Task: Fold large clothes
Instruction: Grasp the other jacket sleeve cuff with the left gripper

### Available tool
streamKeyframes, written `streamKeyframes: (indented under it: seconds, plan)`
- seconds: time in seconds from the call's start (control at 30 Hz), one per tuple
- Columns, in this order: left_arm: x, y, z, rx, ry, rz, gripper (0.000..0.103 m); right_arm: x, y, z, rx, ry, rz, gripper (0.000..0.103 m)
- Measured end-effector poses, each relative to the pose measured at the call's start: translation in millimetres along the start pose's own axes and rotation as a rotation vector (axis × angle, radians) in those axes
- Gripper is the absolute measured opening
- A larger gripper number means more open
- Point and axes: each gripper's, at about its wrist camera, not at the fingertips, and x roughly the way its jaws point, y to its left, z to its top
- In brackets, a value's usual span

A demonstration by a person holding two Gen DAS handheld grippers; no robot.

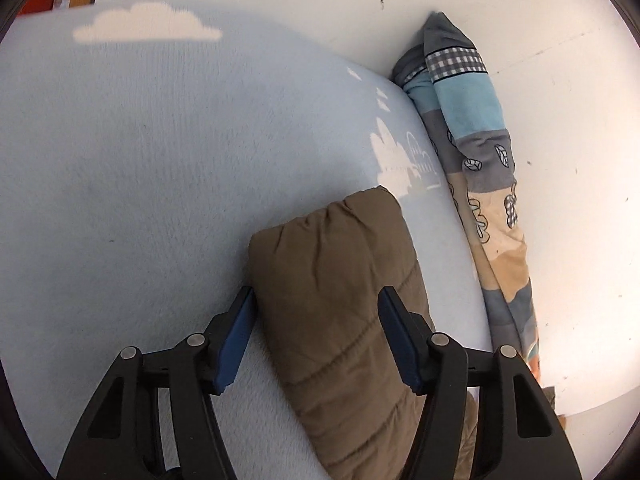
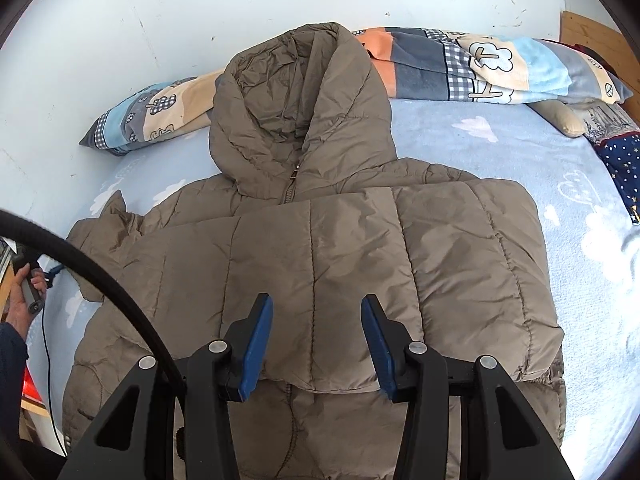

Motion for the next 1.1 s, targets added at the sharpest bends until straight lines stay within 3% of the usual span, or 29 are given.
streamKeyframes:
  seconds: [0.17,0.23,0.27,0.37,0.5,0.7,0.83,0.87,0.97,1.1]
  plan:
    - [9.0,1.4,-1.2,0.018,-0.049,-0.023,0.062,-5.0,1.5,3.4,0.005,-0.028,0.009,0.050]
    - [10.2,-0.4,-2.3,0.033,-0.075,-0.047,0.046,-7.1,3.3,3.0,-0.003,-0.036,0.018,0.050]
    - [11.9,-0.3,-2.4,0.033,-0.069,-0.063,0.029,-8.7,4.1,2.7,-0.009,-0.045,0.020,0.050]
    - [7.0,-3.2,-3.6,0.024,-0.086,-0.103,0.018,-10.8,2.1,3.5,-0.005,-0.051,0.015,0.050]
    - [-13.0,-28.9,-5.8,0.088,-0.132,-0.106,0.017,-14.9,-4.0,3.3,0.011,-0.059,0.001,0.050]
    - [-64.0,-80.5,-18.4,0.168,-0.193,-0.169,0.017,-8.2,-21.6,-0.4,0.050,-0.041,-0.061,0.050]
    - [-107.8,-122.1,-39.8,0.255,-0.244,-0.201,0.017,28.1,-31.4,-6.4,0.056,0.115,-0.103,0.054]
    - [-123.0,-136.0,-48.6,0.287,-0.264,-0.213,0.017,30.8,-32.5,-7.3,0.066,0.121,-0.103,0.055]
    - [-157.4,-162.2,-71.7,0.348,-0.302,-0.264,0.017,25.2,-28.9,-1.8,0.072,0.127,-0.073,0.058]
    - [-204.4,-201.8,-115.3,0.452,-0.332,-0.342,0.017,-9.0,-29.5,9.3,0.092,0.024,-0.026,0.058]
